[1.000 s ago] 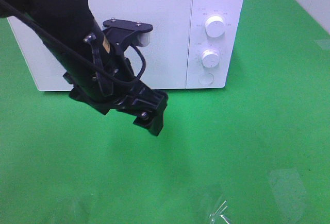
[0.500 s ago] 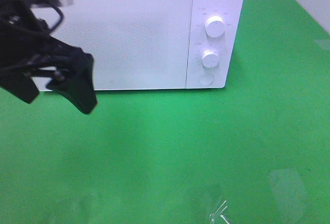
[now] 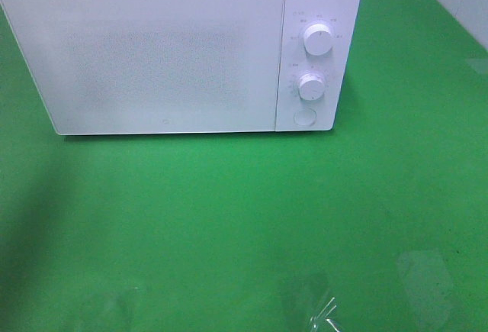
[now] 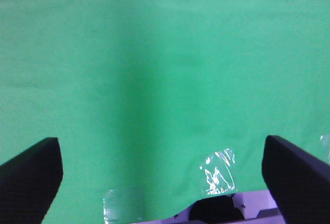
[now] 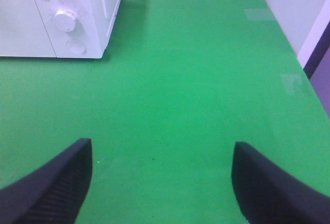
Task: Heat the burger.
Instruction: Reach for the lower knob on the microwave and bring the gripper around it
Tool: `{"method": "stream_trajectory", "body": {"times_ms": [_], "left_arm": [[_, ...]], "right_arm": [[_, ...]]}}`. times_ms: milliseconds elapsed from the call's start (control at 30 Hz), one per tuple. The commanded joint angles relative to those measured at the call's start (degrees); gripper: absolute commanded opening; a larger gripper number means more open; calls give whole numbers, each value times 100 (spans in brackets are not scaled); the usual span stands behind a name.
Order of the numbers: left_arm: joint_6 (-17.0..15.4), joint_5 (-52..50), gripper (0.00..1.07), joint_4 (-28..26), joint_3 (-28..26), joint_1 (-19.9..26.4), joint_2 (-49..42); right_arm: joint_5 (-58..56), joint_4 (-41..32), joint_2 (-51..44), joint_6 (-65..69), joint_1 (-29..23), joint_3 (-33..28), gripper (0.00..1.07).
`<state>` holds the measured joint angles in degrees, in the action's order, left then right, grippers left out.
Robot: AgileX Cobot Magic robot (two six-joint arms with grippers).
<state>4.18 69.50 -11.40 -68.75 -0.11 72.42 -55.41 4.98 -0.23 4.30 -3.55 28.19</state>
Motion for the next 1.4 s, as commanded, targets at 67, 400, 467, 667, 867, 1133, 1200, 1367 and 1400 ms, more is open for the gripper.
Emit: {"method": "stream_trajectory", "body": {"times_ms": [67, 400, 467, 667, 867, 1133, 1200, 1367, 1400], "left_arm": [[46, 561, 98, -74, 40, 401, -676], [86, 372, 98, 269, 1289, 401, -1885], [86, 143, 98, 338, 1776, 401, -2464], [189, -103, 98, 361, 2469, 401, -3386], [189, -195, 98, 355, 3323, 401, -4360], [246, -796, 98, 504, 3885, 286, -5254], [229, -796, 98, 504, 3890, 286, -5432], [149, -808, 98, 384, 3890, 286, -6073], [149, -808, 98, 384, 3890, 286, -6073]], "right_arm": [[40, 17, -155, -11, 34, -6, 71], [40, 17, -155, -11, 34, -6, 71], [40, 17, -155, -11, 34, -6, 71], [40, 17, -155, -11, 34, -6, 71], [40, 17, -155, -11, 34, -6, 71], [40, 17, -155, -11, 34, -6, 71], [40, 17, -155, -11, 34, -6, 71], [40, 17, -155, -11, 34, -6, 71], [40, 17, -155, -11, 34, -6, 71]]}}
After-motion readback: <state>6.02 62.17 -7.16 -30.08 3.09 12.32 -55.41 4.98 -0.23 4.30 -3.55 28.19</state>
